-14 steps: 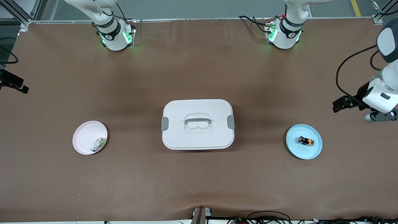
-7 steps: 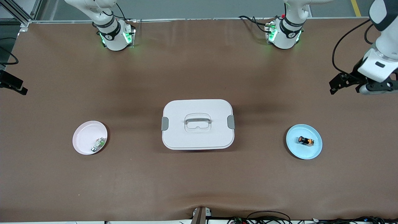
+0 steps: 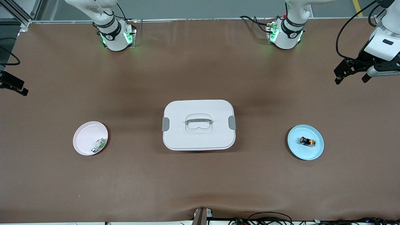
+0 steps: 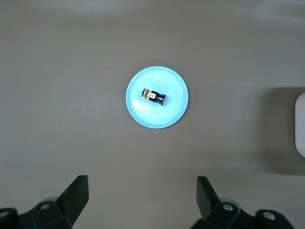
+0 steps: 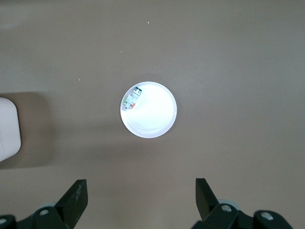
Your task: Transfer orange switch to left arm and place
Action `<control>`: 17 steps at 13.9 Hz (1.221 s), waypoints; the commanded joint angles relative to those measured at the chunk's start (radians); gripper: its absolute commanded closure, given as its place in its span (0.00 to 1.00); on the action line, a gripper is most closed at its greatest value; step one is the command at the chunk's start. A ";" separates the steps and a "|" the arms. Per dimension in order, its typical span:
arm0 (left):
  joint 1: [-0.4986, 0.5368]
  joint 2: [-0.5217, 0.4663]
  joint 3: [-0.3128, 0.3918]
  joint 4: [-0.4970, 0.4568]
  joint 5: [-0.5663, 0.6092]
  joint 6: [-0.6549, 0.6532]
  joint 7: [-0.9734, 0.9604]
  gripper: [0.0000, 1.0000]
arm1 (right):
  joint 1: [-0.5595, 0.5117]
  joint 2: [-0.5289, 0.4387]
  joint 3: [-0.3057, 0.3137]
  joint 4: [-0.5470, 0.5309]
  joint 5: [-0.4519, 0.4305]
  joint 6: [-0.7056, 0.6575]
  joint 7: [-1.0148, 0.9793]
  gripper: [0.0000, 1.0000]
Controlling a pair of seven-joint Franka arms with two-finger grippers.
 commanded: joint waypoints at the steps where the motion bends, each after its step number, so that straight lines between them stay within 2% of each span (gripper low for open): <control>1: -0.001 0.114 -0.002 0.167 -0.011 -0.114 0.019 0.00 | -0.002 -0.022 0.000 -0.017 -0.019 -0.006 0.016 0.00; 3: -0.004 0.188 -0.002 0.273 -0.007 -0.205 0.022 0.00 | 0.000 -0.023 0.000 -0.019 -0.019 -0.009 0.034 0.00; 5: -0.004 0.231 -0.002 0.327 -0.011 -0.228 0.043 0.00 | -0.002 -0.022 0.000 -0.019 -0.019 -0.009 0.042 0.00; 7: 0.010 0.236 -0.001 0.330 -0.016 -0.228 0.098 0.00 | -0.003 -0.022 -0.001 -0.020 -0.017 -0.009 0.041 0.00; 11: 0.010 0.236 0.001 0.350 -0.028 -0.236 0.077 0.00 | -0.003 -0.023 -0.001 -0.020 -0.017 -0.007 0.024 0.00; 17: -0.007 0.292 -0.001 0.399 -0.028 -0.276 0.066 0.00 | -0.014 -0.022 -0.003 -0.020 -0.005 -0.006 -0.032 0.00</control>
